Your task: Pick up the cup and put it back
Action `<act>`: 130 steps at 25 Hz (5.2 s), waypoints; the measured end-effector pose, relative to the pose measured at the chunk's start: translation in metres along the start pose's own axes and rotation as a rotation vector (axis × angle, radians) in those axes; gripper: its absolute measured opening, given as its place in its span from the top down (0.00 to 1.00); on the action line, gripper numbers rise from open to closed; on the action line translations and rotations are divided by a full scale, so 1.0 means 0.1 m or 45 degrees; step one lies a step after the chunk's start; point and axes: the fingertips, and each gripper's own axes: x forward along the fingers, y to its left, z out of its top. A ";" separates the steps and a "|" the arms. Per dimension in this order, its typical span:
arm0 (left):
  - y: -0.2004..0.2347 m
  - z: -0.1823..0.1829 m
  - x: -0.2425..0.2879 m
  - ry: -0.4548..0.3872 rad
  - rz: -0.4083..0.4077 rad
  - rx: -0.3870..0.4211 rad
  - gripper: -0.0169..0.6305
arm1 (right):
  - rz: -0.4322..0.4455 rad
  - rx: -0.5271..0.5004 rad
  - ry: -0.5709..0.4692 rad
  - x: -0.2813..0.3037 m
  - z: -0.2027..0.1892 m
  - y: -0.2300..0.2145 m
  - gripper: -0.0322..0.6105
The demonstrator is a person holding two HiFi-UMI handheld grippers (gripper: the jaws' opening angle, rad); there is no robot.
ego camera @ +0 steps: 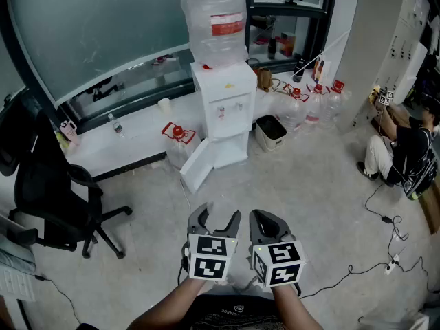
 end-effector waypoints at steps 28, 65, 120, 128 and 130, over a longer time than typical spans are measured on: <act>0.25 0.29 0.70 0.000 -0.075 0.044 0.55 | -0.031 -0.005 -0.061 0.68 0.43 -0.33 0.92; 0.10 1.10 3.26 0.134 0.203 -0.110 0.55 | 0.281 -0.027 0.130 2.33 0.96 -2.63 0.92; 1.70 -0.12 5.62 0.299 0.171 -0.173 0.55 | 0.428 -0.109 0.313 5.46 0.14 -2.79 0.92; 1.84 -0.79 6.10 0.285 0.185 -0.121 0.55 | 0.447 -0.139 0.303 5.93 -0.59 -2.92 0.92; 1.90 -0.92 6.19 0.269 0.187 -0.101 0.55 | 0.458 -0.141 0.289 6.06 -0.75 -2.91 0.92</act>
